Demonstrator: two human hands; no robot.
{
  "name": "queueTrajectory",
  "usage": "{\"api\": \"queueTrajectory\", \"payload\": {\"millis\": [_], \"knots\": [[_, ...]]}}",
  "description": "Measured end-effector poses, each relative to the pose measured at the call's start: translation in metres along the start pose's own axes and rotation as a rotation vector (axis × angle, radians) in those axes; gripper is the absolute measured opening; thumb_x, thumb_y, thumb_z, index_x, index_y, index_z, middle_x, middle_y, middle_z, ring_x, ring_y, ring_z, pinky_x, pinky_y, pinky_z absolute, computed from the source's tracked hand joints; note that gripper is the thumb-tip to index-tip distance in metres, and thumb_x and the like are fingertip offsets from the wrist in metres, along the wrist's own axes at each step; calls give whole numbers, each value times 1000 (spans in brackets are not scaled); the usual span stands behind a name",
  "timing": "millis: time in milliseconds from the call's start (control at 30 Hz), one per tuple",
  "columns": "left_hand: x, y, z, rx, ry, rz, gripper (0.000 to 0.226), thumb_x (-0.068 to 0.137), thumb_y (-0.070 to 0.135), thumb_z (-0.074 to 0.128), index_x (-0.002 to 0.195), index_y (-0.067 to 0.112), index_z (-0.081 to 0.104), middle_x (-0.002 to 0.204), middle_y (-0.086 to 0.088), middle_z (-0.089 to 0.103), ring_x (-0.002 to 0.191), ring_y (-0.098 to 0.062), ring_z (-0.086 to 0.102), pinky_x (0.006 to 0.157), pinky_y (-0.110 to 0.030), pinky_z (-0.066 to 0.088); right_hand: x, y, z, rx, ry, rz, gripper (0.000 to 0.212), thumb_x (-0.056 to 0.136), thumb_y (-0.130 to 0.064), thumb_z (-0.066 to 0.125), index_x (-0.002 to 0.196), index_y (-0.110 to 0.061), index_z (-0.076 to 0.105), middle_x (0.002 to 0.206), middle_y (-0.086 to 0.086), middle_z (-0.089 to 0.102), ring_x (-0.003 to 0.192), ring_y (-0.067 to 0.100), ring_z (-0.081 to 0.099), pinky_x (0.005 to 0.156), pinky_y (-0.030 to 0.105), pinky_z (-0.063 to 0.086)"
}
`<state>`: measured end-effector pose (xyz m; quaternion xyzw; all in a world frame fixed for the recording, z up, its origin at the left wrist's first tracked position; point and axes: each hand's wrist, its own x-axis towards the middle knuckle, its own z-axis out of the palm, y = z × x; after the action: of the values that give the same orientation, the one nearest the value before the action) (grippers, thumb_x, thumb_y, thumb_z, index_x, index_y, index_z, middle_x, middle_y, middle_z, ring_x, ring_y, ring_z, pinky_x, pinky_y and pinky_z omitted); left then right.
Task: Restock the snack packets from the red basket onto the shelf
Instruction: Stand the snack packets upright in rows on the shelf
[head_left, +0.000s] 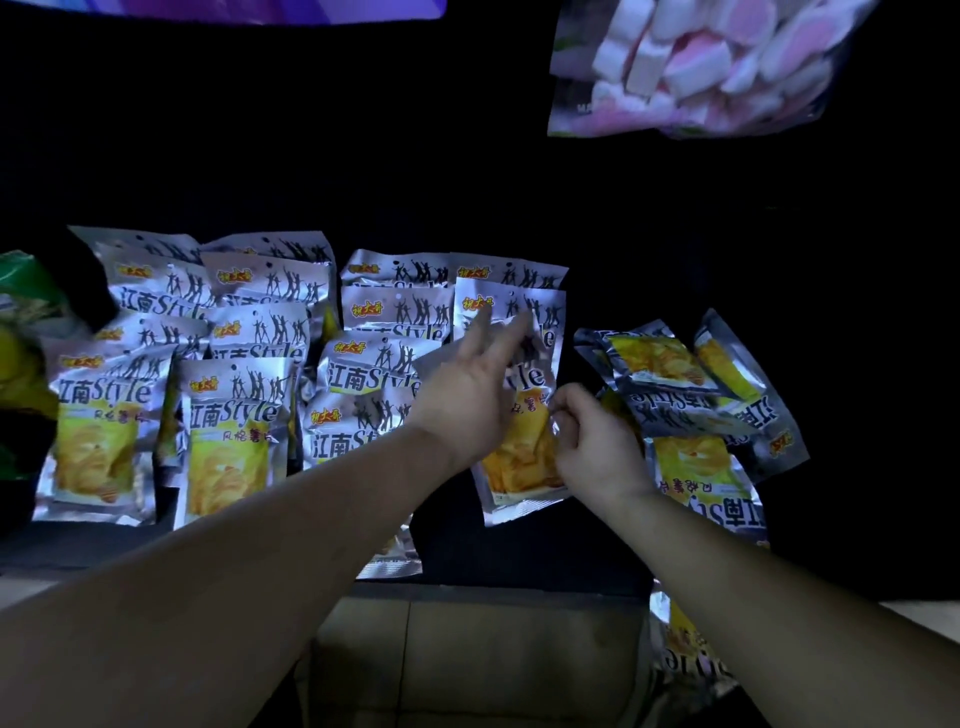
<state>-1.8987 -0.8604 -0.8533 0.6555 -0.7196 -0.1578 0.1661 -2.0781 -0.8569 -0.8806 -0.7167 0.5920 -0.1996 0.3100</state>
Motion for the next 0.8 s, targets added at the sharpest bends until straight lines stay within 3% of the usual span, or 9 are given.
{"api": "queueTrajectory", "payload": {"millis": [67,133,167,267,400,467,567,667,800], "knots": [[6,-6,-5,-49,75,-56,83,97,12,56,160,39,9,166,-10,27,91,-36,70,67,-48,61,0,2,-1,0,-51,-7,29,102,-9,47,97,-38,49,68,-18,51,62,0,48,57,27,44],[11,-12,-10,-156,97,-111,65,99,11,52,156,31,27,130,-11,64,90,-32,69,71,-49,60,1,7,0,22,-40,27,25,104,-14,48,98,-38,49,75,-16,59,69,9,57,62,34,51],[13,-14,-12,-166,104,-136,55,100,11,50,150,28,36,114,-9,71,88,-31,68,71,-49,60,1,10,0,44,-22,54,20,104,-18,48,100,-38,50,81,-13,64,75,15,62,67,40,55],[12,-11,-14,-121,96,-184,37,101,12,48,136,26,47,107,-7,73,82,-30,69,65,-46,60,-2,10,0,80,-3,70,18,102,-23,55,105,-38,45,94,-12,67,84,17,67,74,45,58],[11,-2,-12,-27,110,-202,30,99,13,51,125,28,47,95,-3,70,78,-28,66,58,-37,53,-7,12,4,19,-46,51,24,97,-17,59,95,-32,40,78,-5,64,70,19,66,61,48,55],[12,-6,-10,14,184,-188,24,99,15,53,120,25,50,91,-4,66,77,-27,60,62,-37,51,-8,16,6,6,-51,55,21,96,-15,58,93,-29,43,77,-4,64,70,20,65,60,46,54],[11,-13,-7,-3,241,-117,11,95,11,57,101,20,53,81,-2,63,79,-24,55,68,-35,36,-5,20,7,120,6,118,25,96,-5,53,86,-27,49,76,-6,62,72,19,60,62,38,49],[8,-25,-4,-189,135,-156,23,88,-3,56,88,18,49,68,3,58,66,-22,57,52,-31,36,1,24,5,120,5,163,33,94,-1,48,81,-31,55,80,-8,65,77,18,62,66,36,51],[4,-38,-1,-193,109,-148,36,85,-10,57,85,26,54,75,2,62,68,-24,61,52,-29,42,7,25,6,92,-55,180,37,94,-4,48,82,-35,62,92,-9,70,85,18,65,74,34,55]]}}
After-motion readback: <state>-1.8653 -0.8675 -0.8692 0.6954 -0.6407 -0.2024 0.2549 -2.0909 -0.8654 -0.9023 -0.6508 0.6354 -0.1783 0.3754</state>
